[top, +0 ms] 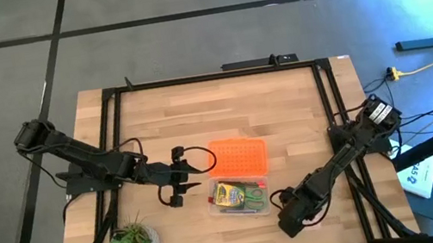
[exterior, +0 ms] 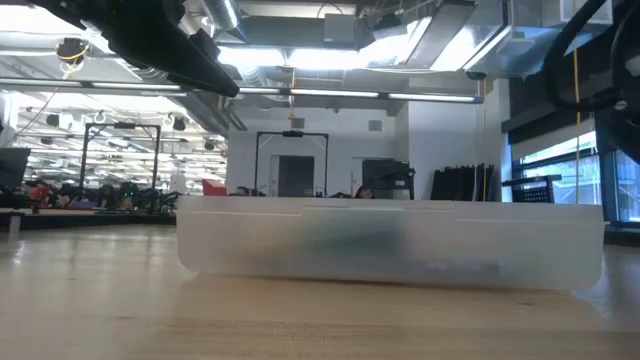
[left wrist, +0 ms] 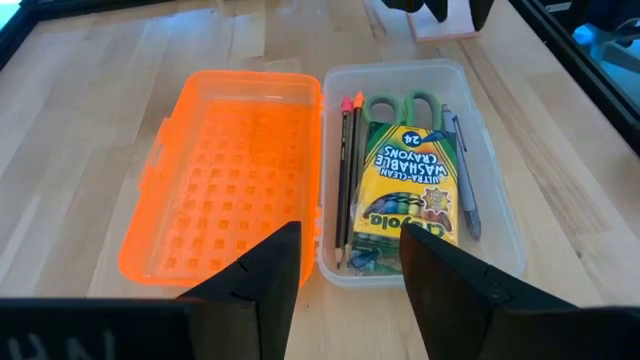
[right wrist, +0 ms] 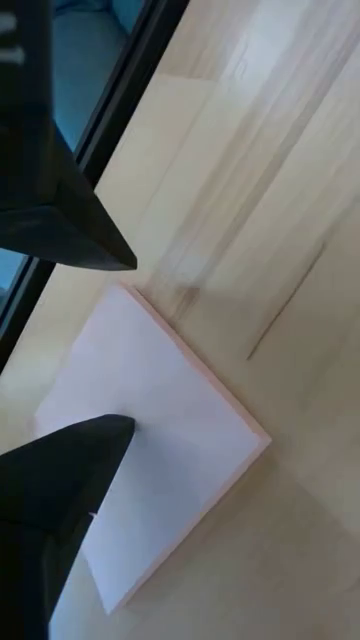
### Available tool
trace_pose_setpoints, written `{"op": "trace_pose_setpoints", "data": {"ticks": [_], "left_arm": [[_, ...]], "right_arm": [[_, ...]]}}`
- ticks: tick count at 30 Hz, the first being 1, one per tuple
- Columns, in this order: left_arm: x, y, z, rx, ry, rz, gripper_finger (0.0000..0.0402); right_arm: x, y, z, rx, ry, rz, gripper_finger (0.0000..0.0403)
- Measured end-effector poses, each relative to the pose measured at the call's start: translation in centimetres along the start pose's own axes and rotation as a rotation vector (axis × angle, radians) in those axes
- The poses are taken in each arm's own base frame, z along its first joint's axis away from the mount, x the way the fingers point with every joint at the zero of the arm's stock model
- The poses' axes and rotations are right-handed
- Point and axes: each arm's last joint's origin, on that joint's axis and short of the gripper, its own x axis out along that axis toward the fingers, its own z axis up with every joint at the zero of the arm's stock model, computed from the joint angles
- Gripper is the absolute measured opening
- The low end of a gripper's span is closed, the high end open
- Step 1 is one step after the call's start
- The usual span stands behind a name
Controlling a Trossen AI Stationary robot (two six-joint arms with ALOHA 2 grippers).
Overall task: Pack school essentials
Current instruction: Put the pink sticky note into the orange supply box
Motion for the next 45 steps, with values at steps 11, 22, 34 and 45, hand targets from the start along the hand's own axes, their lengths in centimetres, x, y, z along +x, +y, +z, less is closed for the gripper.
{"op": "trace_pose_setpoints", "data": {"ticks": [11,22,34,45], "left_arm": [[0.0,0.0,0.0,0.0,0.0,0.0,0.0164],[0.0,-0.3,0.1,-0.001,0.001,-0.09,0.0164],[0.0,-0.3,0.2,0.127,-0.024,-0.104,0.0164],[0.0,-0.3,0.2,0.127,-0.023,-0.103,0.0164]], "right_arm": [[-1.2,1.0,0.2,-0.14,-0.069,-0.027,0.0253],[-5.4,2.9,-1.4,-0.362,-0.2,-0.172,0.0253],[-6.3,3.6,-2.3,-0.799,-0.196,-0.197,0.0253],[-6.1,3.5,-2.8,-0.853,-0.201,-0.213,0.0253]]}}
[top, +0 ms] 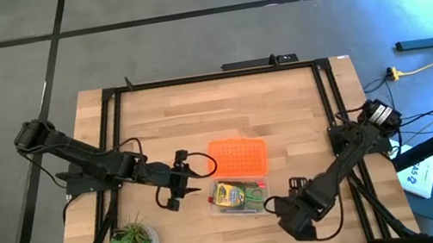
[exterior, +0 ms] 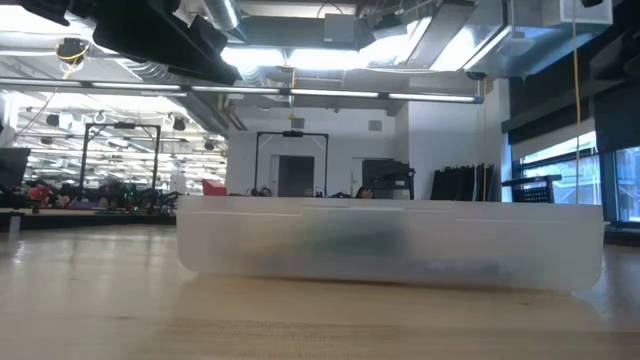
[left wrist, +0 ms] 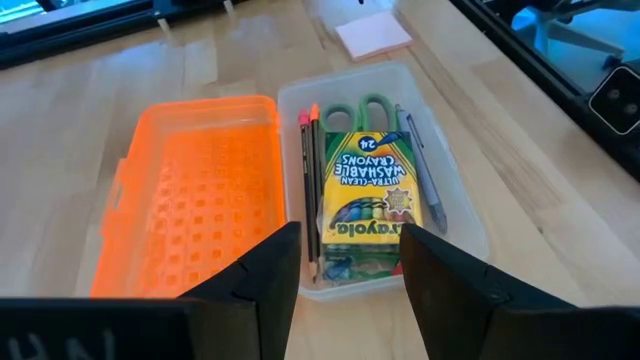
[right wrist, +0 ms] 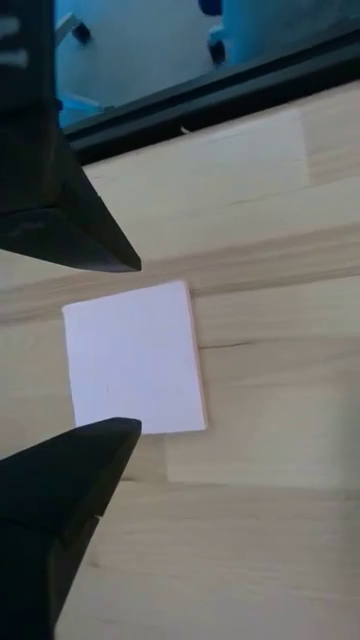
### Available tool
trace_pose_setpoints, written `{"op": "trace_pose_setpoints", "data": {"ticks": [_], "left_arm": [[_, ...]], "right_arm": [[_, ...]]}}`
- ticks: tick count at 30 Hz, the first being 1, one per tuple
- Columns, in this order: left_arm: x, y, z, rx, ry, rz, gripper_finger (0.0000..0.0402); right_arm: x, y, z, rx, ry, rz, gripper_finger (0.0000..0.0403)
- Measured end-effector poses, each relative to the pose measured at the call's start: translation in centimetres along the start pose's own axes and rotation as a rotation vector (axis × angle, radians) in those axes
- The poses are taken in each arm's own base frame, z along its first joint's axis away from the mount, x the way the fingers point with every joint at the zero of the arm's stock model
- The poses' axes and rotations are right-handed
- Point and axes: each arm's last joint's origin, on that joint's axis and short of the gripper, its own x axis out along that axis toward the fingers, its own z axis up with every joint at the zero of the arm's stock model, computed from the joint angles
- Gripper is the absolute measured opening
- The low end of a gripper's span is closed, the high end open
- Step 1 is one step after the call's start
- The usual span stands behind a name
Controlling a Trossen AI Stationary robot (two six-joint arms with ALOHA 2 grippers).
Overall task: Pack school essentials
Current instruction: Put the pink sticky note into the orange supply box
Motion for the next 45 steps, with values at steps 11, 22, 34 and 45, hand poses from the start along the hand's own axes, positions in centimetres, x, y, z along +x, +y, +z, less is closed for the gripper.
{"op": "trace_pose_setpoints", "data": {"ticks": [11,22,34,45], "left_arm": [[0.0,0.0,0.0,0.0,0.0,0.001,0.0164],[0.0,0.0,0.0,0.0,0.0,0.001,0.0164],[0.0,0.0,0.0,0.0,0.001,0.001,0.0164],[0.0,0.0,0.0,-0.001,0.001,0.001,0.0164]], "right_arm": [[0.0,0.1,0.1,-0.015,-0.006,0.008,0.0253],[0.0,0.1,0.1,-0.014,-0.011,0.015,0.0253],[0.0,0.6,-0.6,-0.005,-0.031,-0.025,0.0375],[0.1,1.0,-2.2,-0.038,-0.04,-0.117,0.0397]]}}
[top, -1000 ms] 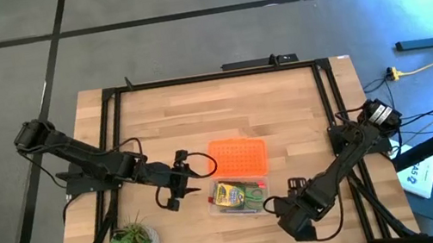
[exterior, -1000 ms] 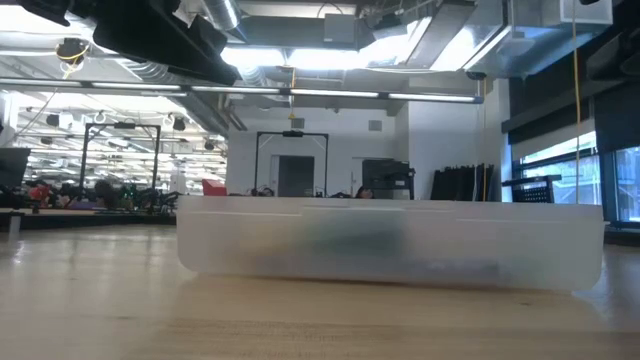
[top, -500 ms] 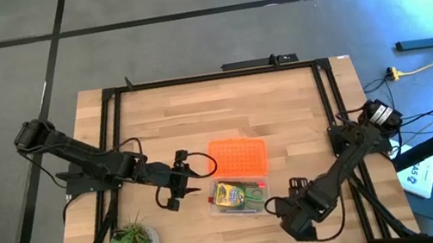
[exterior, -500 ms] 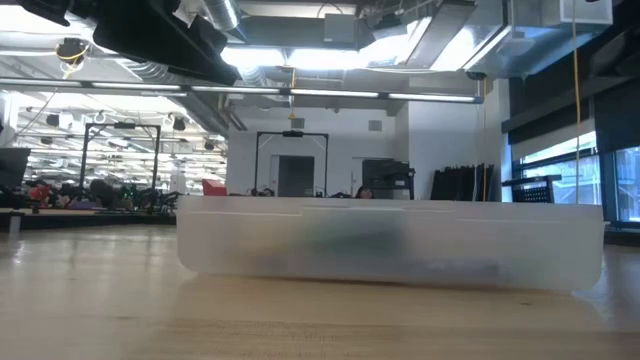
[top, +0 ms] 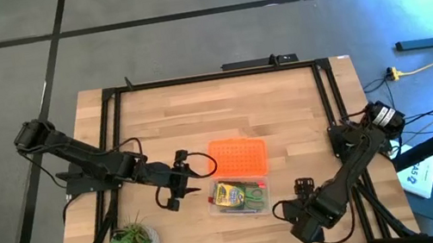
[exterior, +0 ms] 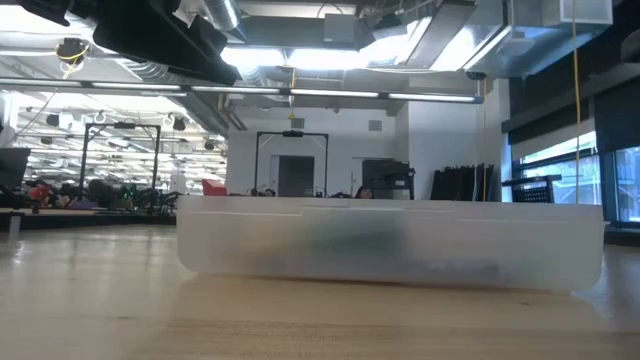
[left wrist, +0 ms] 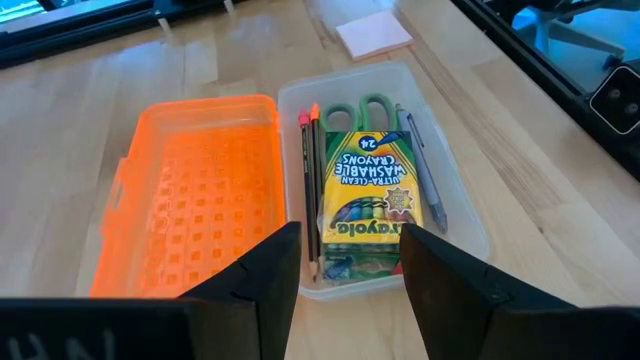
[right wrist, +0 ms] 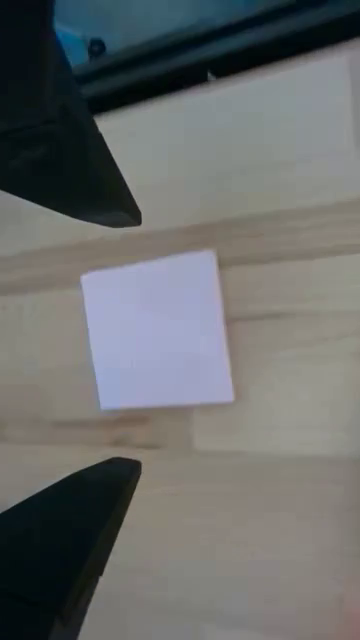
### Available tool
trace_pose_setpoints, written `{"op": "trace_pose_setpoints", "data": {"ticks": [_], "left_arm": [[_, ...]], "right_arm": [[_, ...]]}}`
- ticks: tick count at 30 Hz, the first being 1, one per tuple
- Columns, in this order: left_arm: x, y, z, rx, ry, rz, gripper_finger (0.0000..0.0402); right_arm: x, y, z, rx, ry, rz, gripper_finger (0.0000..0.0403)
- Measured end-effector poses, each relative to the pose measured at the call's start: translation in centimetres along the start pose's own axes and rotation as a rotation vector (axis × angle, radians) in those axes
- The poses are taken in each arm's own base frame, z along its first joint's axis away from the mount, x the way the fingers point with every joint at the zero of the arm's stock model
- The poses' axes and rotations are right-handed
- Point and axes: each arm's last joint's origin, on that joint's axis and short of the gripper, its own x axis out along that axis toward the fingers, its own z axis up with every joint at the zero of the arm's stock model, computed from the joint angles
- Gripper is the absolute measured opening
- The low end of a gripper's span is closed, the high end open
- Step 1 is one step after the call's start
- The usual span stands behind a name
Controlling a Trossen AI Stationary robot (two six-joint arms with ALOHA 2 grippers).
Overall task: Pack school essentials
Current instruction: Put the pink sticky note into the orange supply box
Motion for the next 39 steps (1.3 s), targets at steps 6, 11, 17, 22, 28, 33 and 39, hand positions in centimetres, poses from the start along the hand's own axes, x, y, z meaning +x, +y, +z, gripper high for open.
{"op": "trace_pose_setpoints", "data": {"ticks": [6,11,17,22,28,33,39], "left_arm": [[0.0,0.0,0.0,0.0,0.0,0.0,0.0164],[0.0,0.0,0.0,0.0,0.0,0.0,0.0164],[0.0,0.0,0.0,0.0,0.0,0.0,0.0164],[0.0,0.0,0.0,0.0,0.0,0.0,0.0164],[0.0,0.0,0.0,0.0,0.0,-0.001,0.0164],[0.0,0.0,0.0,0.0,0.0,0.0,0.0164],[0.0,0.0,0.0,0.0,0.0,0.0,0.0164]], "right_arm": [[1.4,0.5,0.2,-0.025,0.022,-0.014,0.0397],[1.5,1.1,0.3,-0.014,-0.015,0.024,0.0397],[1.5,1.0,0.2,-0.019,-0.024,-0.002,0.04],[1.5,0.7,0.0,-0.041,-0.002,-0.034,0.04],[1.4,1.3,-0.5,-0.034,-0.007,-0.023,0.04],[3.2,1.3,-0.8,-0.06,0.013,0.041,0.0399],[3.8,0.8,-1.2,-0.084,0.034,0.012,0.0399]]}}
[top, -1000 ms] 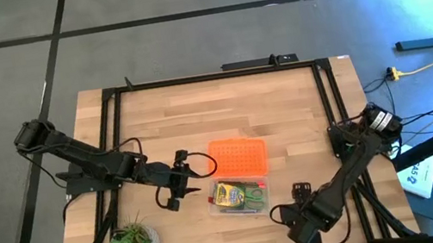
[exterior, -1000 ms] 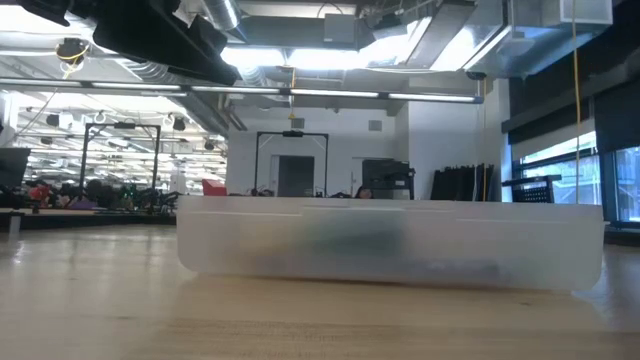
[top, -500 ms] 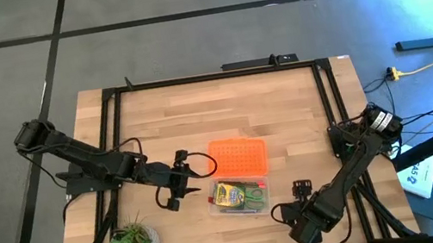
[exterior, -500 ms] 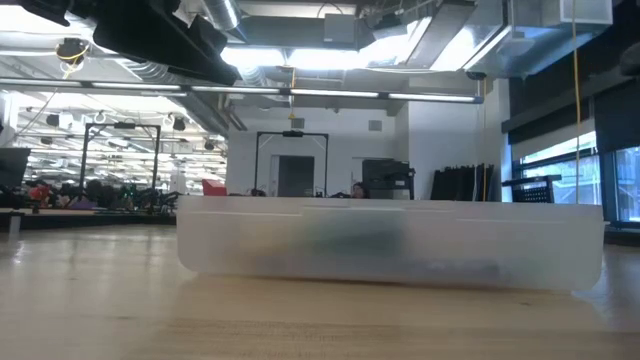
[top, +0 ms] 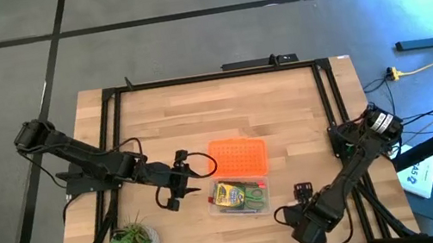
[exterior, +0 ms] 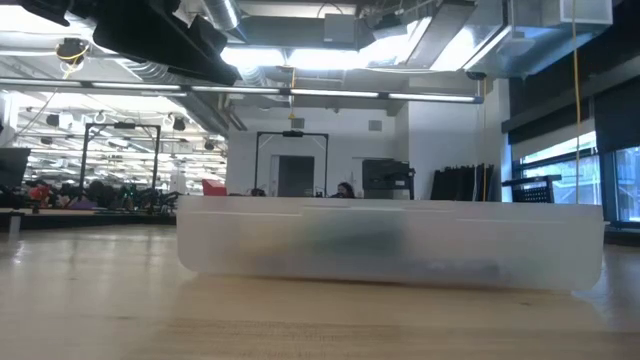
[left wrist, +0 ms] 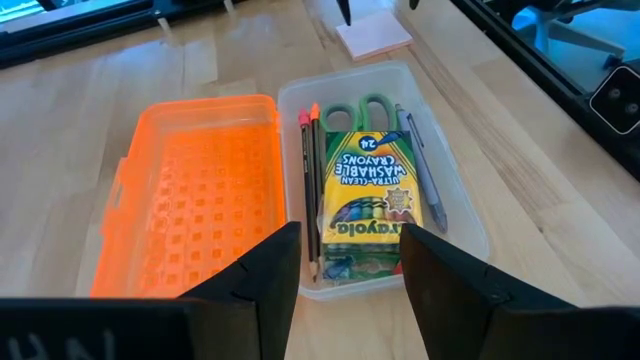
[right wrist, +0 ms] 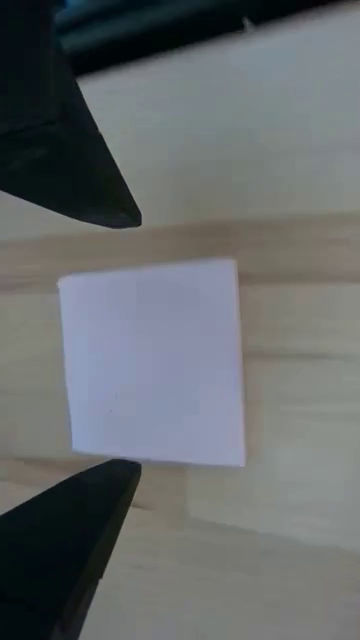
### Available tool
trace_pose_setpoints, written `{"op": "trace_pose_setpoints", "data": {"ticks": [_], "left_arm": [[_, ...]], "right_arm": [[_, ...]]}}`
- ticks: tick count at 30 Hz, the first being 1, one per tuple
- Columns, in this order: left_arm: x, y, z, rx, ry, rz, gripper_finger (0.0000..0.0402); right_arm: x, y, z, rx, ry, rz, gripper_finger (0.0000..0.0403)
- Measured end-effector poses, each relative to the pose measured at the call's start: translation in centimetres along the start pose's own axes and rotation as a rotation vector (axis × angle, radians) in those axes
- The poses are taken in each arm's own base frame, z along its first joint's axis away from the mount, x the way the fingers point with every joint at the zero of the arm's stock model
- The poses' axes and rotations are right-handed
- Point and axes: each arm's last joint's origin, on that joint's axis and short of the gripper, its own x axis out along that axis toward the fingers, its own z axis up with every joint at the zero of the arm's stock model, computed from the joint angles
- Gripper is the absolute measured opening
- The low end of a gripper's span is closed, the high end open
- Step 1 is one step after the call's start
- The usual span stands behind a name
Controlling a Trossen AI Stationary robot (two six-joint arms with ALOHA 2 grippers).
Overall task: Pack school essentials
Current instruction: Put the pink sticky note into the orange supply box
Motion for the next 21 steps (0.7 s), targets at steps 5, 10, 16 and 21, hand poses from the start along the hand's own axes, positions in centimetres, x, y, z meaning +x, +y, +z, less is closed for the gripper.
{"op": "trace_pose_setpoints", "data": {"ticks": [5,10,16,21], "left_arm": [[0.0,0.0,0.0,0.0,0.0,0.0,0.0164],[0.0,0.0,0.0,0.0,0.0,0.0,0.0164],[0.0,0.0,0.0,0.0,0.0,0.0,0.0164],[0.0,0.0,0.0,0.0,0.0,0.0,0.0164]], "right_arm": [[0.8,-0.4,-0.2,-0.001,-0.007,-0.012,0.0399],[1.4,-0.8,-0.1,-0.018,-0.012,-0.008,0.0399],[2.0,-1.3,0.0,-0.022,-0.012,-0.005,0.0399],[2.2,-1.5,0.0,-0.026,-0.01,0.011,0.0399]]}}
